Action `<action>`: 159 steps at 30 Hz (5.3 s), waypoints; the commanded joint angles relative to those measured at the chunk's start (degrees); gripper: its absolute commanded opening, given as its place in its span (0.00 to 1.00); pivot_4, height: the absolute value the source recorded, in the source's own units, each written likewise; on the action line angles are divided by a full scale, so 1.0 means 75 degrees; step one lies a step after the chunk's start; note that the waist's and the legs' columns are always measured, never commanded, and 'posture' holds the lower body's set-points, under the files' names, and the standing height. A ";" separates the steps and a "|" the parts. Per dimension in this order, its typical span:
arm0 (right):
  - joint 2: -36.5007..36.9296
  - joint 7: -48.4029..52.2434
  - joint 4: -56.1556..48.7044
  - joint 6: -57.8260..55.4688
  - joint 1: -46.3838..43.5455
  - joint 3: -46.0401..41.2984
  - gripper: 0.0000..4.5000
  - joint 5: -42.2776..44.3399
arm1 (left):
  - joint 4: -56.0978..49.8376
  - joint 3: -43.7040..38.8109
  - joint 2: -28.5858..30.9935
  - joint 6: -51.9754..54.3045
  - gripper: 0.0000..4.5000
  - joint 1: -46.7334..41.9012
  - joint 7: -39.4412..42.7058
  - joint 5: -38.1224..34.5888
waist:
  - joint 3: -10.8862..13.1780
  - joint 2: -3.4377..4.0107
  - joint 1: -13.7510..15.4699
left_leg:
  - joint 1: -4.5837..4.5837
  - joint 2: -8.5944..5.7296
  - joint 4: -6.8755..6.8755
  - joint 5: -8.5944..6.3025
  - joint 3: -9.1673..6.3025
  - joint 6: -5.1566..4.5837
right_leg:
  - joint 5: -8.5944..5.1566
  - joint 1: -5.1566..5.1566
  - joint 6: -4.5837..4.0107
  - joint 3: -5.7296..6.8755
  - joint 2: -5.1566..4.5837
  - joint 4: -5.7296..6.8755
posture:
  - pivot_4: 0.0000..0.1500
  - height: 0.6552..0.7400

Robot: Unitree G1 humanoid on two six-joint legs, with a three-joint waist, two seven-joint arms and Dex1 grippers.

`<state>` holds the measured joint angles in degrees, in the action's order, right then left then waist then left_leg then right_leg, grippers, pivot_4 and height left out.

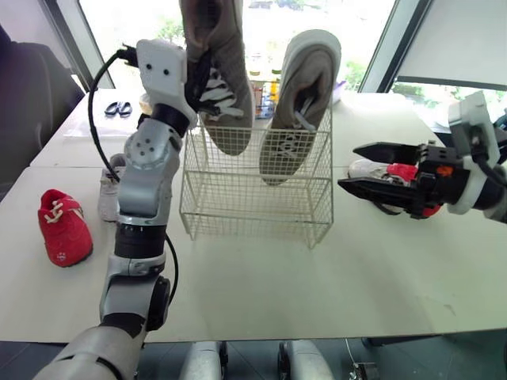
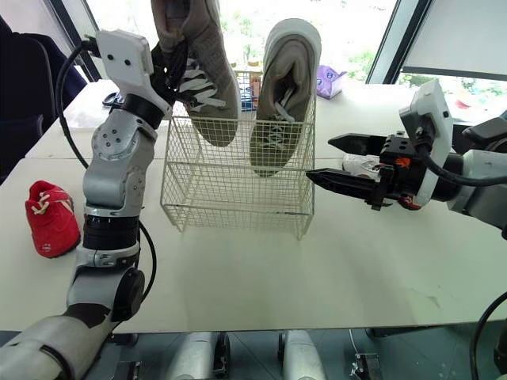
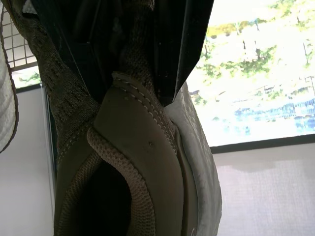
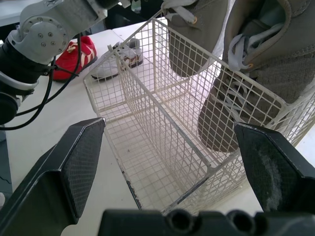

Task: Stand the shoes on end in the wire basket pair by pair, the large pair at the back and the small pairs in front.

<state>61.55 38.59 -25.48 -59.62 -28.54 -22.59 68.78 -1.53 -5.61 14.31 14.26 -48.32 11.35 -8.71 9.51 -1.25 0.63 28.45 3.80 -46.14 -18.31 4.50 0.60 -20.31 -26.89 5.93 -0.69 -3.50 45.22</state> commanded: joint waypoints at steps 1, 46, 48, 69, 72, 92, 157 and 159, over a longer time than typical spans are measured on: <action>-0.0063 -0.0021 -0.0030 0.0180 -0.0154 -0.0097 1.00 0.0040 | -0.0404 0.0026 0.0108 0.0253 0.10 0.0414 0.0098 -0.0018 | 0.0000 0.0000 -0.0001 | -0.0001 0.0001 0.0000 0.0000 0.0000 0.0000 | 0.0000 0.0001 0.0000 0.0000 0.0001 0.0000 | 1.00 0.07; -0.0577 0.0328 0.0757 0.0874 0.0377 0.0088 1.00 -0.1393 | -0.4575 -0.2621 0.3015 0.6236 0.99 0.3721 0.2356 -0.6516 | 0.0002 0.0001 0.0026 | 0.0003 0.0003 -0.0001 -0.0001 -0.0004 -0.0001 | -0.0018 0.0000 -0.0035 0.0003 -0.0007 -0.0005 | 1.00 0.07; -0.0580 0.0403 0.0705 0.0874 0.0413 0.0077 1.00 -0.1344 | -0.4568 -0.2559 0.3032 0.6188 0.99 0.3724 0.2262 -0.6701 | 0.0002 0.0001 0.0012 | 0.0000 0.0001 -0.0003 -0.0001 0.0000 -0.0002 | -0.0020 0.0001 -0.0038 -0.0002 -0.0007 -0.0005 | 1.00 0.07; -0.0962 0.0413 0.1969 0.1722 0.1175 -0.0635 1.00 -0.2546 | -0.5362 -0.1733 0.3030 0.5753 0.99 0.4684 0.1401 -0.8707 | 0.0001 0.0002 0.0025 | -0.0001 -0.0004 -0.0011 -0.0004 0.0001 -0.0007 | -0.0020 0.0009 -0.0039 -0.0007 -0.0012 -0.0010 | 1.00 0.07; -0.1134 0.0125 0.1923 0.1993 0.2100 -0.1476 1.00 -0.2922 | -0.5607 -0.1261 0.3036 0.5715 0.99 0.4737 0.1449 -0.8924 | 0.0001 0.0001 0.0074 | 0.0001 -0.0006 -0.0011 -0.0005 -0.0004 -0.0008 | -0.0021 0.0016 -0.0039 -0.0001 -0.0012 -0.0016 | 1.00 0.07; -0.2001 -0.0287 0.1496 0.2241 0.2697 -0.1282 1.00 -0.3125 | -0.4385 -0.0891 0.3577 0.4389 0.99 0.3864 0.1388 -0.6662 | -0.0013 0.0035 0.0199 | -0.0009 -0.0009 -0.0021 -0.0011 0.0013 -0.0019 | -0.0022 0.0018 -0.0042 -0.0023 0.0003 -0.0021 | 1.00 0.07; -0.1797 0.0806 0.2694 0.2112 0.1543 -0.0564 1.00 -0.3344 | -0.2644 -0.3815 0.6122 0.4886 0.99 0.5476 0.3702 -0.6652 | -0.0001 0.0039 -0.0011 | 0.0009 0.0003 0.0007 -0.0012 0.0050 -0.0020 | -0.0025 -0.0042 -0.0048 -0.0037 -0.0012 -0.0016 | 1.00 0.07; -0.1821 0.0810 0.2713 0.2131 0.1554 -0.0563 1.00 -0.3369 | -0.2673 -0.3805 0.6045 0.4906 0.99 0.5444 0.3673 -0.6633 | -0.0001 0.0039 -0.0015 | 0.0009 0.0004 0.0008 -0.0012 0.0049 -0.0020 | -0.0025 -0.0042 -0.0048 -0.0036 -0.0010 -0.0015 | 1.00 0.07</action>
<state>47.78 44.38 -4.71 -44.98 -16.55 -25.57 43.45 -20.37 -33.38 59.66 52.01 -6.89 38.77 -58.72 9.50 -0.95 0.52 28.51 3.83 -46.08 -18.40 4.87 0.46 -20.49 -27.20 5.57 -0.96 -3.57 45.11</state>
